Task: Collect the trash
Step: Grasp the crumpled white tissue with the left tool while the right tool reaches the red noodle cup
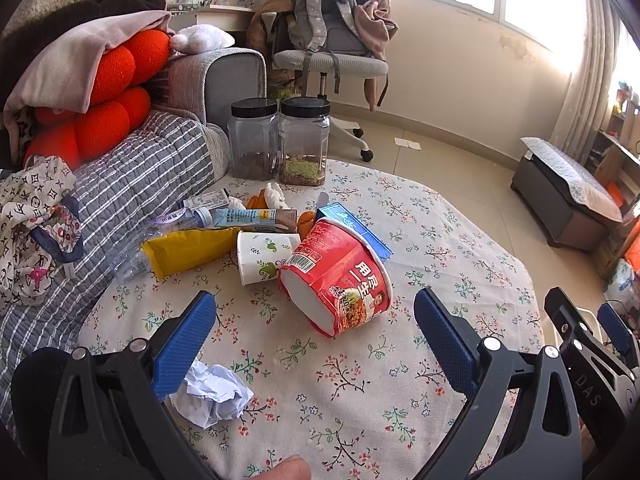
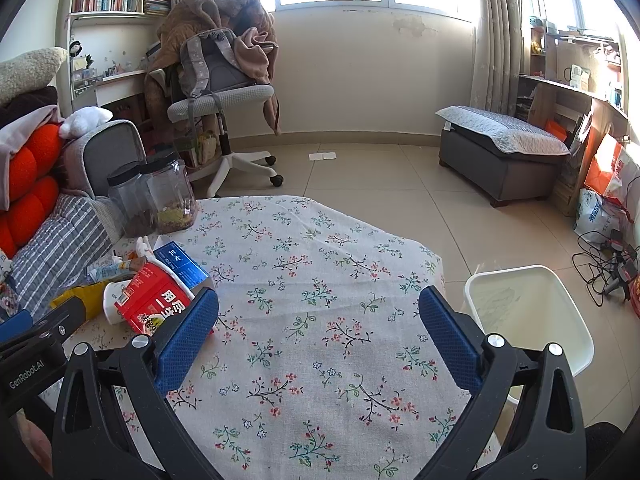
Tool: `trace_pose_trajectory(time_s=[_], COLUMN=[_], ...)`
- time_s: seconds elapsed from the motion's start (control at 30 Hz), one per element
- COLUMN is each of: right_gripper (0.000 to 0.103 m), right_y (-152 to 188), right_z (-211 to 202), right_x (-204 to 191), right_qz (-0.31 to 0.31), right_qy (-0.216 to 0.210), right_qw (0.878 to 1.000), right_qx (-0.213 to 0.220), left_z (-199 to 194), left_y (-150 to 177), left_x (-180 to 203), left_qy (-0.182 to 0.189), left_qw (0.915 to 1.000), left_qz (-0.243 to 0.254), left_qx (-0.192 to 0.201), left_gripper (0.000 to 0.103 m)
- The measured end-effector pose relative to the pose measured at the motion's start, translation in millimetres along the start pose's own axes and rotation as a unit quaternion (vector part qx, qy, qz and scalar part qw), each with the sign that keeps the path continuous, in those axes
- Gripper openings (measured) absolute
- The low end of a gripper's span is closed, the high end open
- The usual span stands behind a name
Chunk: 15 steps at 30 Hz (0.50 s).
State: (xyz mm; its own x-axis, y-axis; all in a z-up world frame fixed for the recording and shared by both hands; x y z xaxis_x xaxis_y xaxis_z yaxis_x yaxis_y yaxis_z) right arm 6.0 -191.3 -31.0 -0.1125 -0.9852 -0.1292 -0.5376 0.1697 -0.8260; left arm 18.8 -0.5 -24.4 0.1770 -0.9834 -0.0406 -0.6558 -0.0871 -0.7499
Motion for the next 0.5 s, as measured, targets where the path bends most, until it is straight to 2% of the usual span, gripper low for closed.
trace_pose_trajectory(time_s=[0.2, 0.5], right_gripper=[0.096, 0.096], right_y=[3.0, 8.9], right_z=[4.1, 18.7], right_x=[-0.3, 1.0], right_qz=[0.002, 0.011], right_qy=[-0.003, -0.014], right_qw=[1.0, 0.998], right_qx=[-0.011, -0.061], left_z=[2.9, 14.4], left_y=[-0.6, 1.5], left_x=[-1.6, -3.9], left_qy=[-0.002, -0.007], left_qw=[1.0, 0.9996], left_qz=[-0.002, -0.004], left_qx=[-0.006, -0.026], left_gripper=[0.096, 0.096])
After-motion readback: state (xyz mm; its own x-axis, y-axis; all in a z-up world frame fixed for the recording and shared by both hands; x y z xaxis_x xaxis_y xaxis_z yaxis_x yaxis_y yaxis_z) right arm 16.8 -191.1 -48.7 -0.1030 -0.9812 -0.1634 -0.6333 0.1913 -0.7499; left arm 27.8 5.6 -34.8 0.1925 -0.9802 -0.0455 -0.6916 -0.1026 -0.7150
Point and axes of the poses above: each gripper's, at about its wrist camera, not at the fingertips, and z roughly the way its jaws point, x to its right, y to its underside, the point moved 3 cm from there along z, roughly the way its jaws point, and after that the axes turned 9 degrees about -y, right-handed, at the moved point
